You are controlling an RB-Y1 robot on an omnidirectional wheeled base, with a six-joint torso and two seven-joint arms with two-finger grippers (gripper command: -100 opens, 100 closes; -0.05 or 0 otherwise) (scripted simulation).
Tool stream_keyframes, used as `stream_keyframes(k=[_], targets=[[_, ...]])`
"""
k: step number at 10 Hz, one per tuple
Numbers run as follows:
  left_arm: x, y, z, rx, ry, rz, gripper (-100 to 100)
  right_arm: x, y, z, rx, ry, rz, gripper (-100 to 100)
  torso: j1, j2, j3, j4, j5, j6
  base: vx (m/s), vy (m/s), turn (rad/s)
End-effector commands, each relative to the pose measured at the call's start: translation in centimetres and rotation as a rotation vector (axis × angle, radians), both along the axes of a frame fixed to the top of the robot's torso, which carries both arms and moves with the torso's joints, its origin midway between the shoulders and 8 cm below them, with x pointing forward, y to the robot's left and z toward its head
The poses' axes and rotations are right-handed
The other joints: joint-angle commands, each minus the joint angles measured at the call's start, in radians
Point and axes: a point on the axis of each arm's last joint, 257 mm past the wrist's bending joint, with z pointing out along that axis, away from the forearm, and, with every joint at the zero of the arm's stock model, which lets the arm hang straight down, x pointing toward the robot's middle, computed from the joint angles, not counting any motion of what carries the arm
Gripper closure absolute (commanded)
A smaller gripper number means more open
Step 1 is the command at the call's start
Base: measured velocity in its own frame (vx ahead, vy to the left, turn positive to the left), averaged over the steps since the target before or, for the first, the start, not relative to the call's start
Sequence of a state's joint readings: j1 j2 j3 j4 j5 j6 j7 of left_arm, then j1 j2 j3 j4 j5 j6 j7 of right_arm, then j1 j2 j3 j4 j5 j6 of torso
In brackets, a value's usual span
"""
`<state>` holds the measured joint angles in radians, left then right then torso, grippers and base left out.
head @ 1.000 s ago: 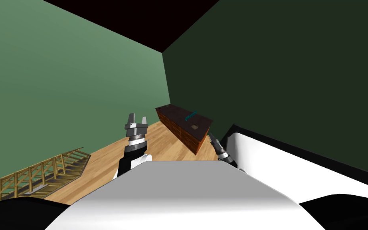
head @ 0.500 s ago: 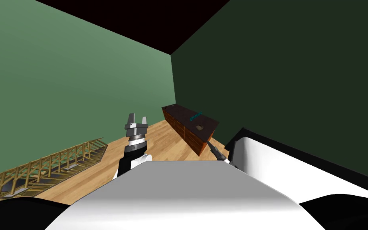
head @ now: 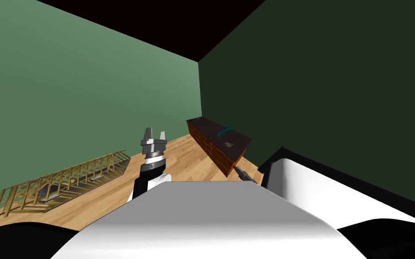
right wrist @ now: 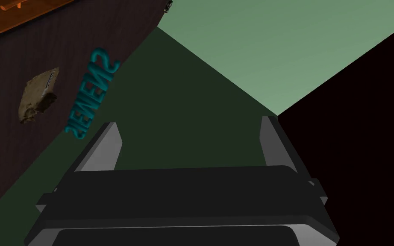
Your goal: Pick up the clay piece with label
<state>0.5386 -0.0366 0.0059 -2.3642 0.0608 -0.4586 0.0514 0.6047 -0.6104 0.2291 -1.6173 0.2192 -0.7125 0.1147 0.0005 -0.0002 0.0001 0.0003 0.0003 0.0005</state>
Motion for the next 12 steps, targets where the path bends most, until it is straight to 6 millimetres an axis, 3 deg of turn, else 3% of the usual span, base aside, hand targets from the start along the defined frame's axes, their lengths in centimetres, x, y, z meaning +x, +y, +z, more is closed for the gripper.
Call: stream_keyframes(k=[1, 3, 5, 6, 7, 10, 11, 12], targets=[[0.0, 0.0, 0.0, 0.000, 0.000, 0.000, 0, -1.3, -0.2, -2.3, -0.066, 0.042, 0.050, -100, 0.000, 0.000, 0.000, 0.000, 0.000, 0.000, -0.011, 0.062, 0.192], [0.0, 0.0, 0.0, 0.000, 0.000, 0.000, 0, -1.8, -1.0, -3.6, -0.078, 0.072, 0.037, -100, 0.001, 0.000, 0.000, 0.000, 0.000, 0.000, -0.006, 0.035, 0.109], [0.0, 0.0, 0.0, 0.000, 0.000, 0.000, 0, -1.8, -1.0, -3.6, -0.078, 0.072, 0.037, -100, -0.003, 0.000, 0.000, 0.000, -0.001, 0.000, 0.002, -0.013, -0.039], [0.0, 0.0, 0.0, 0.000, 0.000, 0.000, 0, -3.2, -1.8, -5.7, -0.138, 0.115, 0.078, -100, -0.003, 0.000, 0.000, 0.000, -0.001, 0.000, -0.008, 0.047, 0.144], [0.0, 0.0, 0.0, 0.000, 0.000, 0.000, 0, -3.4, -2.1, -6.1, -0.142, 0.126, 0.073, -100, 0.000, 0.000, 0.000, 0.000, 0.000, 0.000, -0.010, 0.057, 0.176], [0.0, 0.0, 0.0, 0.000, 0.000, 0.000, 0, -3.5, -2.1, -6.2, -0.143, 0.127, 0.072, -100, -0.002, 0.000, 0.000, 0.000, 0.000, 0.000, -0.001, 0.007, 0.020], [0.0, 0.0, 0.0, 0.000, 0.000, 0.000, 0, -4.9, -3.1, -8.1, -0.202, 0.168, 0.111, -100, -0.002, 0.000, 0.000, 0.000, 0.000, 0.000, 0.024, 0.001, 0.147], [0.0, 0.0, 0.0, 0.000, 0.000, 0.000, 0, -5.2, -3.5, -8.5, -0.207, 0.180, 0.106, -100, -0.003, -0.001, -0.001, 0.000, 0.000, 0.000, 0.017, 0.021, 0.192]])
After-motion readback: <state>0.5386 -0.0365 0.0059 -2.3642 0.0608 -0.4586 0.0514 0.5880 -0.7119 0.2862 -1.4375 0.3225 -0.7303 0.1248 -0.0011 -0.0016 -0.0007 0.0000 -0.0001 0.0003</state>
